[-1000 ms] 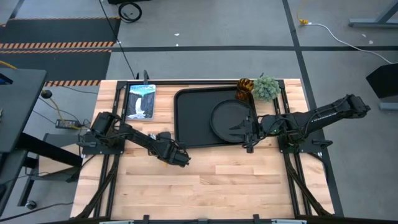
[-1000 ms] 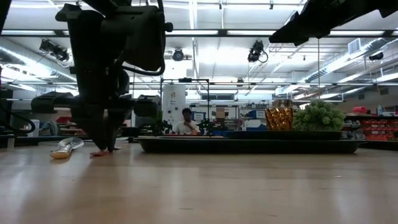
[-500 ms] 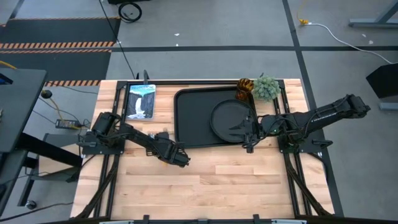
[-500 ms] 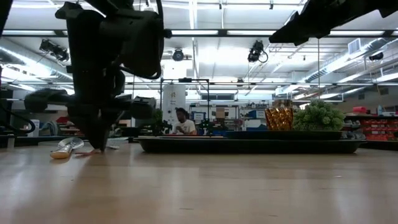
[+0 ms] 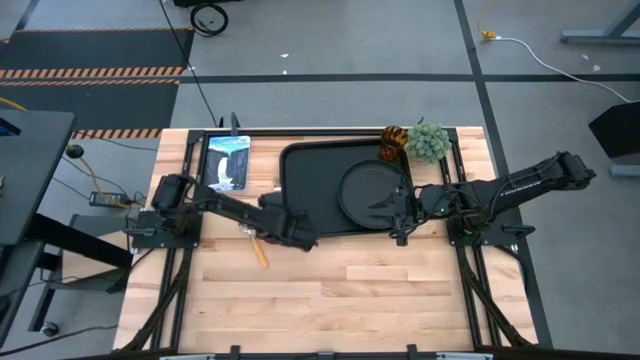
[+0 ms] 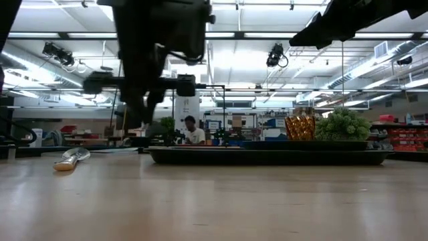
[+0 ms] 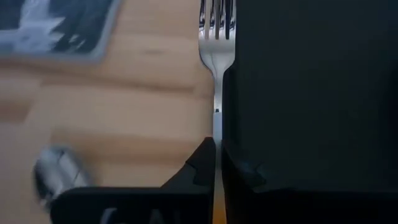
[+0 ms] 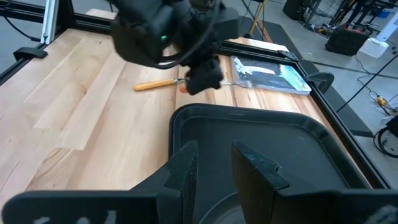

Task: Pick and place plate/cup/fork/spoon on tray
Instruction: Put the orange fork on the black serving tray to the left of the black plate

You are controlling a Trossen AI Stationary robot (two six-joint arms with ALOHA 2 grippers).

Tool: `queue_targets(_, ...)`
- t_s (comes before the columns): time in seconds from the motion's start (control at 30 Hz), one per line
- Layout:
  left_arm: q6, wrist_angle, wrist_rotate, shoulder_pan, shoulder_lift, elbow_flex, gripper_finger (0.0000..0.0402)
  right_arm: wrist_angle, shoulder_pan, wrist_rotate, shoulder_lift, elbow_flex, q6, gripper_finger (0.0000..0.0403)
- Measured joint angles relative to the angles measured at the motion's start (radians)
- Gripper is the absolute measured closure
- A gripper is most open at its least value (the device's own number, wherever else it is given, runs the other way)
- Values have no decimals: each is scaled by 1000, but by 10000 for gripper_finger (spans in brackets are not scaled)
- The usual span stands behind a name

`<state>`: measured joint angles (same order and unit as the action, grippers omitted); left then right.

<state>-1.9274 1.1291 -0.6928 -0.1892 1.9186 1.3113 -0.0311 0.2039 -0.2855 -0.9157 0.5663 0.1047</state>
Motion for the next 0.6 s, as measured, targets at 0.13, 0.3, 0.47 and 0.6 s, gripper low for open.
queue_targets(0.13,118,-116,-25,55,-2,15,382,0,0,0,0,0,0,298)
queue_targets(0.3,311,-320,-30,122,8,16,382,0,0,0,0,0,0,298)
queue_targets(0.47,495,-561,-40,176,59,17,382,1,0,0,0,0,0,298)
queue_targets(0.6,606,-771,-5,205,131,17,382,2,0,1,0,0,-1,298)
